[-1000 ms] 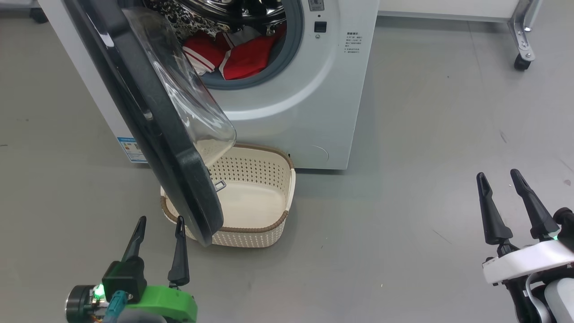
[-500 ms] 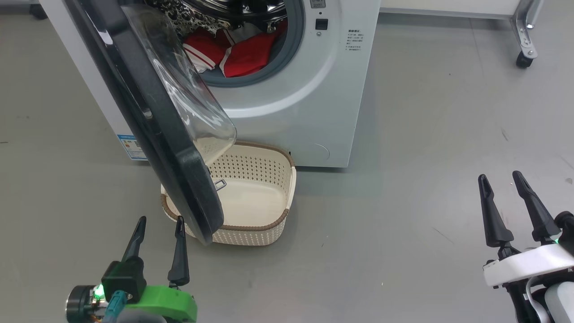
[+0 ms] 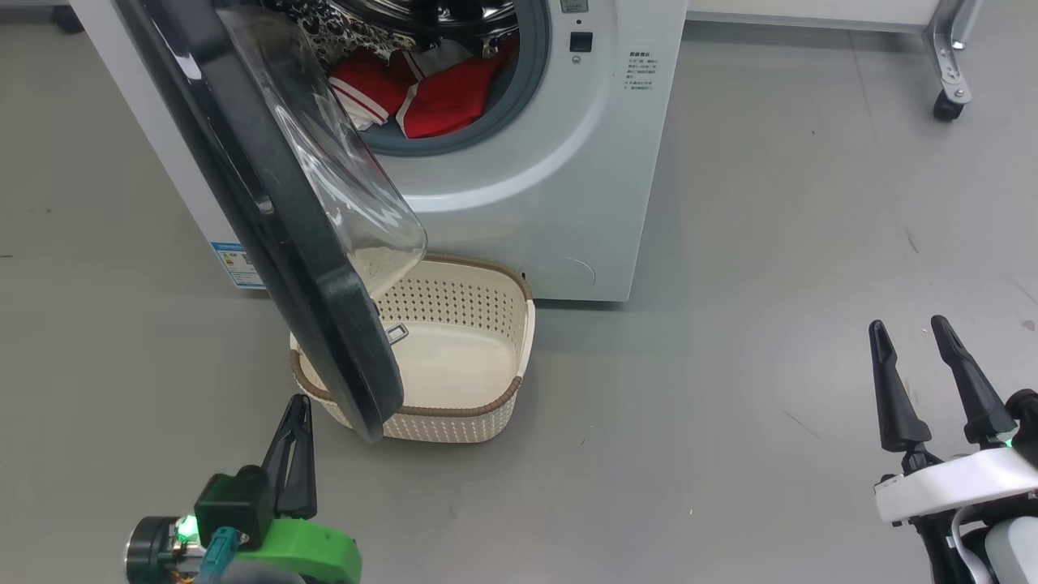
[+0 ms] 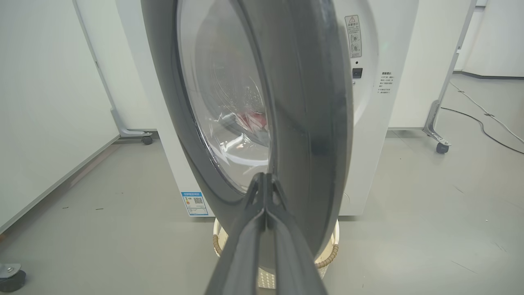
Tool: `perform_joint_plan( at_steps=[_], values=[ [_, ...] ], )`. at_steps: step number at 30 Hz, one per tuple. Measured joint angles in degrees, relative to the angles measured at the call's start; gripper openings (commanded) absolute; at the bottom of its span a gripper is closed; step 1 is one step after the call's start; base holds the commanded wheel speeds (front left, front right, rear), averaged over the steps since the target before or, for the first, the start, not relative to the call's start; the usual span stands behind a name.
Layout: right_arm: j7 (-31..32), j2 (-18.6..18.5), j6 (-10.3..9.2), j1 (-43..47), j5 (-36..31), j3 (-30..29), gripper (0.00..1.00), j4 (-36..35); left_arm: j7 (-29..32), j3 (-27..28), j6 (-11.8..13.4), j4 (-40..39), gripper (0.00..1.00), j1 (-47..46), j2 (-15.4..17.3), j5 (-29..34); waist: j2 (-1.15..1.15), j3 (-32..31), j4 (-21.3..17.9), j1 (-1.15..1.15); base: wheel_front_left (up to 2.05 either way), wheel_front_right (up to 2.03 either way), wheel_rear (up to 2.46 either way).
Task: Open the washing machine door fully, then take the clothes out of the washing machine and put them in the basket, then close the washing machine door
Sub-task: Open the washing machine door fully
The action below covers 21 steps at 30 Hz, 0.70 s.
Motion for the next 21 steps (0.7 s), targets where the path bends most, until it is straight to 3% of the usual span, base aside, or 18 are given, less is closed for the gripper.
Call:
perform_joint_plan(
  at_steps=[8, 21],
  values=[
    [0.0, 0.7, 0.48, 0.0, -0.5, -0.9, 1.0, 0.0, 0.0, 1.4, 0.0, -2.5, 0.0, -0.5, 0.0, 0.8, 0.0, 0.0, 0.0, 0.0, 0.0, 0.0, 0.0],
    [0.0, 2.2, 1.49, 0.1, -2.1, -2.1, 1.0, 0.1, -0.3, 5.7, -0.1, -17.3, 0.0, -11.4, 3.1, 4.5, 0.0, -0.3, 0.8, 0.0, 0.0, 0.0, 0.0]
  ],
)
